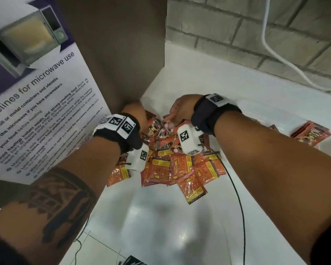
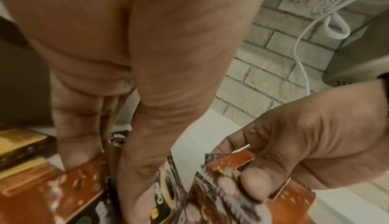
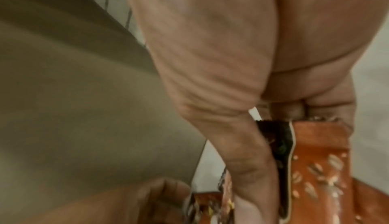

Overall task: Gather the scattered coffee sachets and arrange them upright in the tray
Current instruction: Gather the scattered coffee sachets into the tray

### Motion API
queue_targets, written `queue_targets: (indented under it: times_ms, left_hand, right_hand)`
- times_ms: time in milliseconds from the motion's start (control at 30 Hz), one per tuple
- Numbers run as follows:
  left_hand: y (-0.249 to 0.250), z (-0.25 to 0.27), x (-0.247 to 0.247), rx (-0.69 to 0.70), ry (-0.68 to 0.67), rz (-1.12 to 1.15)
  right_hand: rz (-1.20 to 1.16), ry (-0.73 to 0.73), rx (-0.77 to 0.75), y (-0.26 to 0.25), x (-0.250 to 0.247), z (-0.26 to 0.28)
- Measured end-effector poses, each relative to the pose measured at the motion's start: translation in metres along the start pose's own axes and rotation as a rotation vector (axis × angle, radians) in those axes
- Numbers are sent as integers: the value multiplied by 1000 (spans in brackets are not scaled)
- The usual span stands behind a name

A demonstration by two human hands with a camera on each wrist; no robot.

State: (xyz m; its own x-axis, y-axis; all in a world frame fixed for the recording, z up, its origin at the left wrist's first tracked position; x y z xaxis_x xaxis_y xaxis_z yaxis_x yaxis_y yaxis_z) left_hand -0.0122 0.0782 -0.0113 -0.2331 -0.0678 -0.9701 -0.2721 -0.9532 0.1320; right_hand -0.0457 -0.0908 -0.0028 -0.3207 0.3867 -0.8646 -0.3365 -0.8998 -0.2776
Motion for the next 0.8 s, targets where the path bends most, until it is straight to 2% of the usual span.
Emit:
queue_targets:
  times_ms: [233,367,500,667,800]
  left_hand:
    - [8,-10,12,-43,13,129]
    - [13,-10,15,6,-38,188]
    - [22,-9,11,89,-40,194]
    - [26,-12,3,90,27,242]
    - [33,-17,-19,114,138,266]
  right_hand:
    - [45,3,-7,-3,29,0]
    - [74,-5,-69,-10,30,-1]
    - [61,50,-74,-7,26,-3]
    - [-34,122,-44,-6,13,0]
    - [-163,229,-42,-5,-15,11]
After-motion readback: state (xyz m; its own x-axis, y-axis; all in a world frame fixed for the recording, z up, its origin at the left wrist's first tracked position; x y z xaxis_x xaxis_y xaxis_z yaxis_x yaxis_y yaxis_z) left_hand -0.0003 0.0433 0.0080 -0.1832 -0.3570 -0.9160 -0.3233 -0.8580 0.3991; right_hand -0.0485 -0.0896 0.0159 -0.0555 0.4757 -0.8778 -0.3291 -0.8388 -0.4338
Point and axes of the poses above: each hand's wrist, its own z-axis away from the middle knuckle, its own x-axis out of the palm, y = z × x, the point moved 5 cm from there along -z, towards the middle knuckle, and after that the axes turned 15 degrees about y, right-handed, at the moved point
